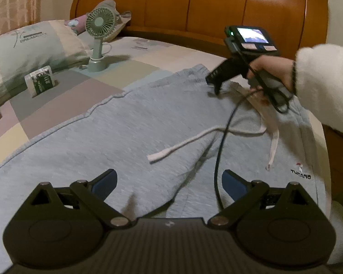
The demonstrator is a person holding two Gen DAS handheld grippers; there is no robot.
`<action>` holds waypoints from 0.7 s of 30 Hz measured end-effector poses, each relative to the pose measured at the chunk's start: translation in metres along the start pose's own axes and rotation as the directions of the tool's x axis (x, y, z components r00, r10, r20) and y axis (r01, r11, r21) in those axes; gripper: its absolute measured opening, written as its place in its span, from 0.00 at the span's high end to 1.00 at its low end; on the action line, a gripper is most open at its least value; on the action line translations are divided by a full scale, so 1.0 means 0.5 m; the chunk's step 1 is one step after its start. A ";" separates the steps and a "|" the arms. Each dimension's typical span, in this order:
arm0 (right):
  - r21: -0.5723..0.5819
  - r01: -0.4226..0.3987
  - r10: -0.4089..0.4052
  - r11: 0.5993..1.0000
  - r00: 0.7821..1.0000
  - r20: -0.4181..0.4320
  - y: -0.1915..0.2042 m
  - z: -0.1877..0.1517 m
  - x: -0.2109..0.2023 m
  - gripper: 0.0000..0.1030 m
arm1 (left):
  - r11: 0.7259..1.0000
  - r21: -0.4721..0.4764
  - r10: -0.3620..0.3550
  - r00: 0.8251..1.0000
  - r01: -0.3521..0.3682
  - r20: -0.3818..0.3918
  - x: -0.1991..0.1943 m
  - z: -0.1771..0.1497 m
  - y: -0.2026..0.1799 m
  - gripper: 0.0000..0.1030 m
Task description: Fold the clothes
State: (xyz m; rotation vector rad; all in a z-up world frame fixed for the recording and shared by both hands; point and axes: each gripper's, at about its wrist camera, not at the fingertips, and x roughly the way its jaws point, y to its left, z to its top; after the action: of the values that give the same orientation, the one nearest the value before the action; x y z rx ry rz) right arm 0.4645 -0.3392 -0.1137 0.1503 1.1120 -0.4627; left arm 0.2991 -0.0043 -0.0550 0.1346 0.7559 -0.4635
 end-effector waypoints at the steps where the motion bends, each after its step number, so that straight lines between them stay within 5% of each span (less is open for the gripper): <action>1: 0.004 -0.013 0.013 1.000 1.000 0.003 -0.005 0.008 0.006 0.00 | 1.000 0.002 0.000 1.000 0.000 -0.002 0.002 -0.001 -0.002 0.05; 21: -0.165 -0.064 0.074 0.984 0.995 0.060 0.102 0.057 0.021 0.00 | 1.000 0.023 -0.007 0.999 0.006 0.037 -0.018 0.002 -0.018 0.05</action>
State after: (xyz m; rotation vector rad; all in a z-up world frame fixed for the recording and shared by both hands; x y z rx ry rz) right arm 0.5138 -0.3063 -0.1161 0.0299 1.0717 -0.3112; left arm 0.2900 -0.0095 -0.0474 0.1449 0.7147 -0.4799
